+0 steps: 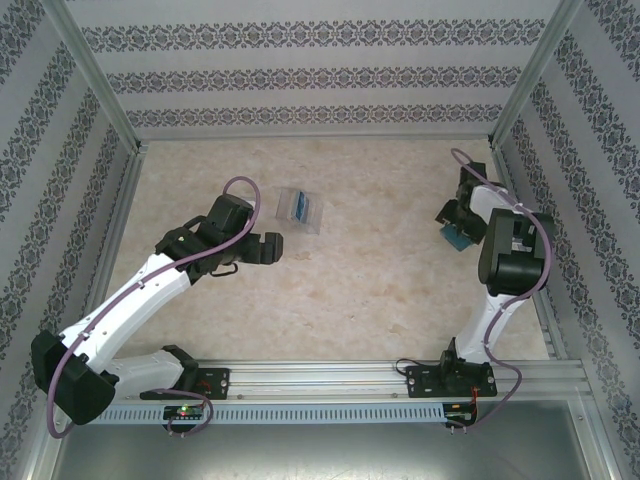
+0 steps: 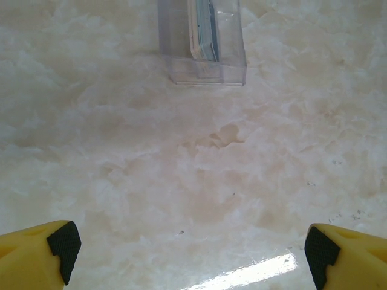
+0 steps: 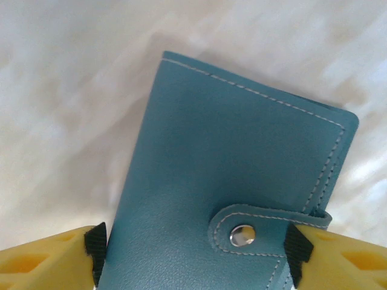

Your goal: Put the credit cards into the card holder

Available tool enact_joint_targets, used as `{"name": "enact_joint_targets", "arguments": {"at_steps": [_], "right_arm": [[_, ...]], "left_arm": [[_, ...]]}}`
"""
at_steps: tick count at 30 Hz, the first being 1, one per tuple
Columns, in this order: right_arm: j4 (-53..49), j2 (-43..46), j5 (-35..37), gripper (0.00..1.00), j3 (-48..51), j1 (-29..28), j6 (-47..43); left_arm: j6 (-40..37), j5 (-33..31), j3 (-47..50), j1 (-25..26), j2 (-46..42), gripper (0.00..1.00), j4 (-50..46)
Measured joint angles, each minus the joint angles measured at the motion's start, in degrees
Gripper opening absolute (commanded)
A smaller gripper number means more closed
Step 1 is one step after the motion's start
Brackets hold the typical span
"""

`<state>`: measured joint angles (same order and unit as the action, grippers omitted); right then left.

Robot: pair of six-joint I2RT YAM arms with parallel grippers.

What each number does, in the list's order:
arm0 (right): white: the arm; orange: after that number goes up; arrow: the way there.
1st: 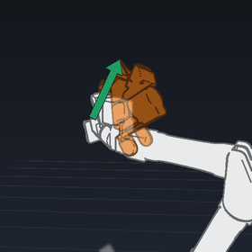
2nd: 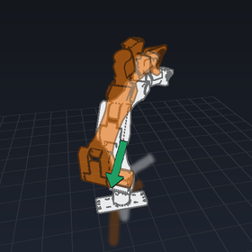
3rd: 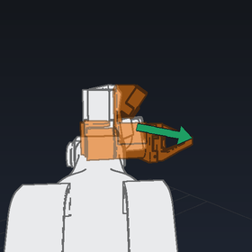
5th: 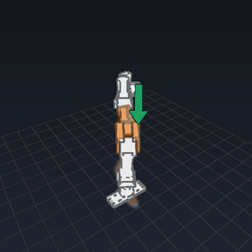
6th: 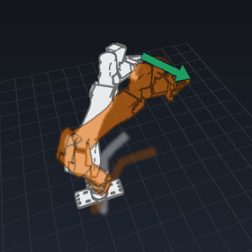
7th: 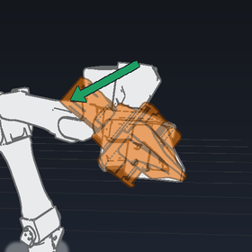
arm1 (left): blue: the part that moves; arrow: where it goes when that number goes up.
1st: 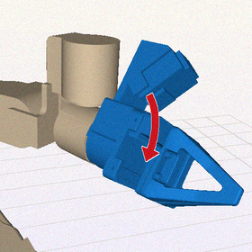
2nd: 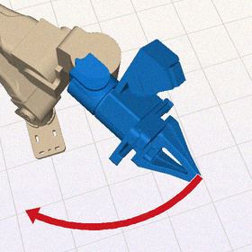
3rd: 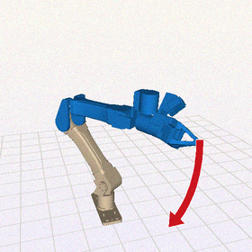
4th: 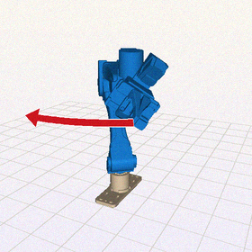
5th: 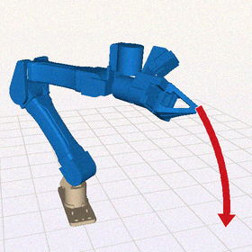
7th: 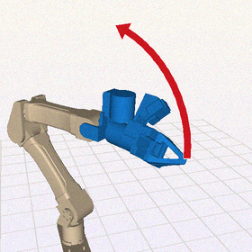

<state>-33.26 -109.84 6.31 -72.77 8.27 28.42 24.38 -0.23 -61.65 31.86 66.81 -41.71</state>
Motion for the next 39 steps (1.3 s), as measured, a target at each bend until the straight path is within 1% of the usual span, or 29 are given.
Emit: {"name": "enact_joint_targets", "arguments": {"at_steps": [2,5,7,11,14,17,23,25,28,29,31,34,37,39], "right_arm": [[0.0,0.9,0.0,0.61,1.2,-3.3,0.0],[-0.5,1.8,-0.2,0.6,2.2,-7.3,0.2],[-0.8,2.5,-0.9,0.57,2.9,-8.8,0.1],[-2.4,3.4,-2.7,0.57,3.8,-9.9,-0.2],[-3.5,4.3,-3.0,0.57,4.8,-13.7,-0.7],[-4.1,5.9,-3.6,0.57,6.6,-20.6,-1.2],[-4.6,7.8,-6.0,0.58,8.3,-37.7,-1.2],[-3.7,9.4,-6.4,0.63,9.6,-44.0,-1.2],[-2.3,14.4,-8.4,0.66,12.4,-50.4,-0.7],[-1.9,16.8,-9.3,0.66,13.2,-50.8,-0.6],[-0.9,21.1,-10.4,0.66,14.7,-49.0,-0.5],[0.8,25.6,-12.8,0.65,16.4,-41.7,-0.8],[2.4,25.4,-16.2,0.62,18.0,-34.3,-1.7],[2.9,24.0,-18.0,0.6,19.1,-31.6,-2.1]], "left_arm": [[-0.1,0.4,-0.4,0.0,0.3,0.97,0.0],[-0.1,1.3,-0.5,0.0,0.9,0.97,0.2],[0.0,2.2,-0.5,0.0,1.2,0.97,0.2],[0.7,3.5,0.7,0.0,1.4,0.97,1.5],[2.0,4.4,3.4,0.0,1.4,0.97,2.8],[3.4,5.0,5.5,0.0,1.4,0.97,3.9],[7.2,7.8,10.9,0.0,1.3,0.95,7.6],[8.7,8.9,13.6,0.0,0.8,0.94,9.3],[10.3,11.1,16.7,0.0,0.2,0.91,10.7],[10.7,12.0,17.3,0.0,0.2,0.9,11.3],[11.2,13.7,18.1,0.0,0.4,0.89,13.3],[12.7,17.4,19.6,0.0,1.4,0.87,18.5],[13.8,21.8,19.9,0.1,3.7,0.82,23.6],[14.2,23.7,19.6,0.3,5.9,0.76,26.5]]}}
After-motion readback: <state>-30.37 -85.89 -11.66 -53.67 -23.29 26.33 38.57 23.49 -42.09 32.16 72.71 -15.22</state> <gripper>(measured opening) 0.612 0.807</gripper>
